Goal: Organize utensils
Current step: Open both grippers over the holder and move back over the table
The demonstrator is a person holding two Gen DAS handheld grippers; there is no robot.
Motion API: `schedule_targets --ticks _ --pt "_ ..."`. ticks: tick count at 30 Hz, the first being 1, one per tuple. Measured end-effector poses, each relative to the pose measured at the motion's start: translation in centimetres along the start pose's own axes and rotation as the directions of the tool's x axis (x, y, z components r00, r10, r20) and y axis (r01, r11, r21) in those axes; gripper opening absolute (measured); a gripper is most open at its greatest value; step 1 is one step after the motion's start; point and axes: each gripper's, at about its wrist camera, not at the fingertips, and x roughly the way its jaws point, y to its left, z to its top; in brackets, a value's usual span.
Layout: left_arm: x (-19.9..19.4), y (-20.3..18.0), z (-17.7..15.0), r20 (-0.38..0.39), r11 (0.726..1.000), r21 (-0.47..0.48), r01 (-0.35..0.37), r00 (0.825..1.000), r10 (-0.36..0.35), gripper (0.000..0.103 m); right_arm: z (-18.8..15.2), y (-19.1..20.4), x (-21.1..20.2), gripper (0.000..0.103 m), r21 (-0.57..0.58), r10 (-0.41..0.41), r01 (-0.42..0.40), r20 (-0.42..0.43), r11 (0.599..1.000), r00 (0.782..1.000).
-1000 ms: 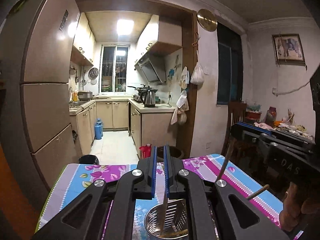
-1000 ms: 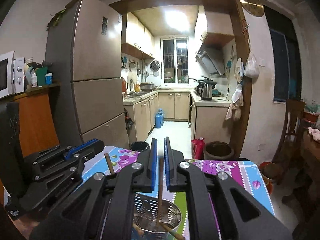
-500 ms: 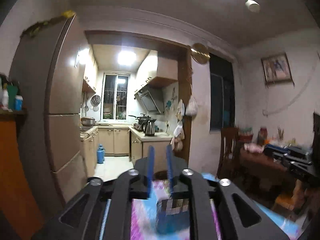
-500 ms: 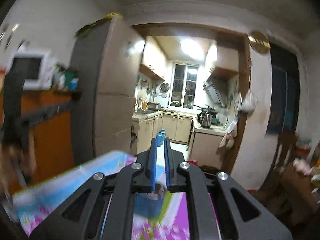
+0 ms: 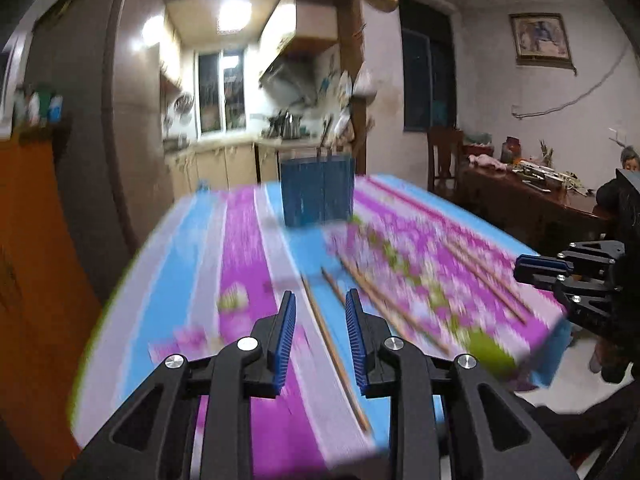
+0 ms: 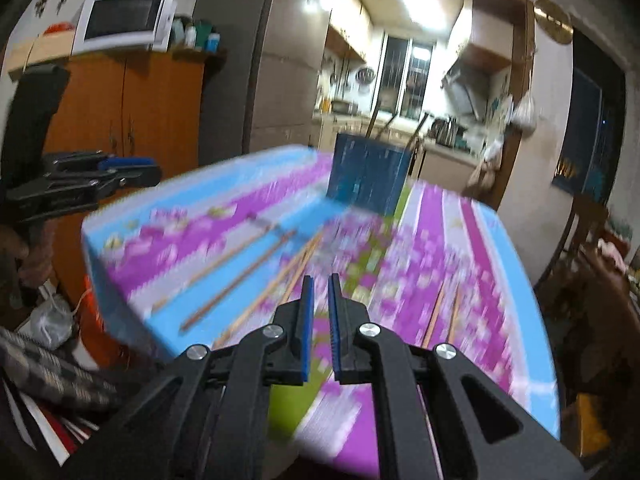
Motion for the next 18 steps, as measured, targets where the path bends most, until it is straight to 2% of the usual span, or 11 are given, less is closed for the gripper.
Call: schedule_targets --ticks 6,9,14,18 --pt "-1.0 -3.3 -5.6 -0.011 0.996 0.071 -0.05 0.999 0.051 0.027 -3.5 1.9 1.0 0.006 -0.006 0.02 -0.02 -0.009 1.0 1.0" --pt "-0.5 -4.5 -6.1 -0.031 0.997 0.074 -0.023 0.999 0.025 0.027 -4.1 3.0 1.5 0.006 0.001 0.066 -0.066 -0.011 0.998 0.998" --pt "-0.2 -3.6 -6.7 -0.036 0.996 0.027 -0.086 0.996 0.087 0.027 -4.0 3.7 3.2 0.006 0.004 0.044 -0.044 -0.016 0.999 0.999" --pt "0.4 -3.5 -7.4 -0.066 0.996 0.026 -0.089 0.994 0.09 0.027 -4.2 3.8 5.1 0.008 0.016 0.022 -0.022 -0.053 1.0 0.998"
